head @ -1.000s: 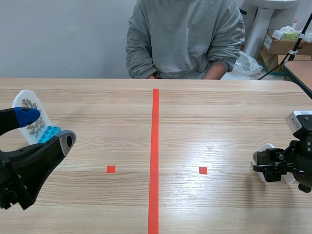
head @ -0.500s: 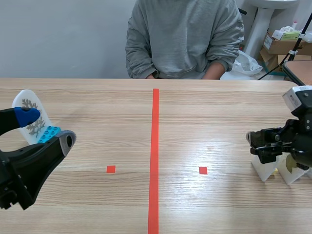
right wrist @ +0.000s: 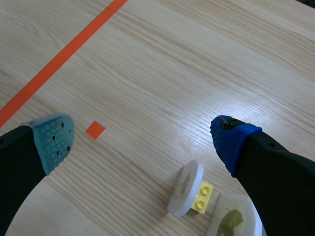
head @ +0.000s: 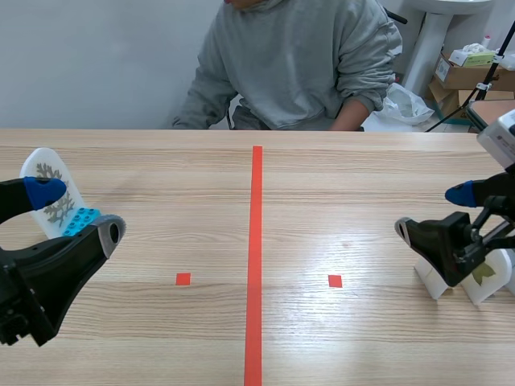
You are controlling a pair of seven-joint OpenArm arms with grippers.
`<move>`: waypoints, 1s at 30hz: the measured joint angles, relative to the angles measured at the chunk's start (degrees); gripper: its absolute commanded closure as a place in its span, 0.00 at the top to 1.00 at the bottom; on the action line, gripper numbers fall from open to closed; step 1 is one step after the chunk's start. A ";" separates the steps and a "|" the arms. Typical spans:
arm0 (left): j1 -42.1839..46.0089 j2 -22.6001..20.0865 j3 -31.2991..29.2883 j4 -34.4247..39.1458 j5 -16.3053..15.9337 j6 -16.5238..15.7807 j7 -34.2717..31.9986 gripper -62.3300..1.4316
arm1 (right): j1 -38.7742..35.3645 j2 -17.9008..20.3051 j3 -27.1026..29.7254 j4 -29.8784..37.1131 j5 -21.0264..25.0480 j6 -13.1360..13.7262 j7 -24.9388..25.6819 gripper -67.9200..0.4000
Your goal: Do the leaf sorting experiment
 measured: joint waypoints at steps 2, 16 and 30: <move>0.00 0.00 0.00 0.00 0.00 0.00 0.00 1.00 | -1.33 0.37 0.76 0.74 0.57 1.42 -0.04 0.83; 0.00 0.00 0.00 0.00 0.00 0.00 0.15 1.00 | -6.82 1.42 8.92 7.87 8.00 3.67 -4.28 0.92; 0.00 0.00 0.00 0.00 0.00 0.00 0.17 1.00 | -6.80 2.23 9.27 9.90 10.93 3.67 -4.96 0.92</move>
